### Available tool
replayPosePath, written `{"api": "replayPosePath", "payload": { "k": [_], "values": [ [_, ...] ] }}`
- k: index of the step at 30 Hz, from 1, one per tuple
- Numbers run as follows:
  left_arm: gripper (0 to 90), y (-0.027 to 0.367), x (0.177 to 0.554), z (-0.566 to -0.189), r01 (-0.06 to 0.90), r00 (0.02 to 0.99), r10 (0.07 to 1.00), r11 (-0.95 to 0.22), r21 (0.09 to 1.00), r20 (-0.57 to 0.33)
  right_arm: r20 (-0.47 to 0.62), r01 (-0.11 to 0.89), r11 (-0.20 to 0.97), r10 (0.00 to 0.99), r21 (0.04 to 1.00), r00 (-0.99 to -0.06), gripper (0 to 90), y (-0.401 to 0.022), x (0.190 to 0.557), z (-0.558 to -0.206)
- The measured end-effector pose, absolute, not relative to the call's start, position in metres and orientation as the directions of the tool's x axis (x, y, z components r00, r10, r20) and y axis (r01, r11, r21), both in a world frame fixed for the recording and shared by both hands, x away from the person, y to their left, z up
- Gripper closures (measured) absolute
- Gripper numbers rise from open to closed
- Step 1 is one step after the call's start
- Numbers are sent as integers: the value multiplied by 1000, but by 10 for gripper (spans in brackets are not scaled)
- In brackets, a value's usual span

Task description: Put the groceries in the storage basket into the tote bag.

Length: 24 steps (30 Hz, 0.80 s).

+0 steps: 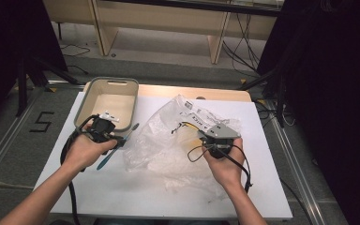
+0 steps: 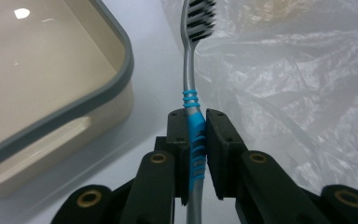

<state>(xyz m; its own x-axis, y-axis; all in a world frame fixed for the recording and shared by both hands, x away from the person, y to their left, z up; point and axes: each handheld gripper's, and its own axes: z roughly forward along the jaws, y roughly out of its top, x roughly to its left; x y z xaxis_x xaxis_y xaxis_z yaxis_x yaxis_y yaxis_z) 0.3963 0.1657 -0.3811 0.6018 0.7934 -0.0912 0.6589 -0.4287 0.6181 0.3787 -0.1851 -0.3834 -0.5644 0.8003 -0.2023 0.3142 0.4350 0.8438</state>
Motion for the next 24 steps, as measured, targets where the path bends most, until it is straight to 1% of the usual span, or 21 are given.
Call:
{"api": "replayPosePath", "payload": {
  "k": [24],
  "values": [
    [795, 153, 363, -374, 597, 680, 727, -474, 647, -94, -203, 315, 438, 799, 842, -566, 900, -185, 379, -384]
  ]
}}
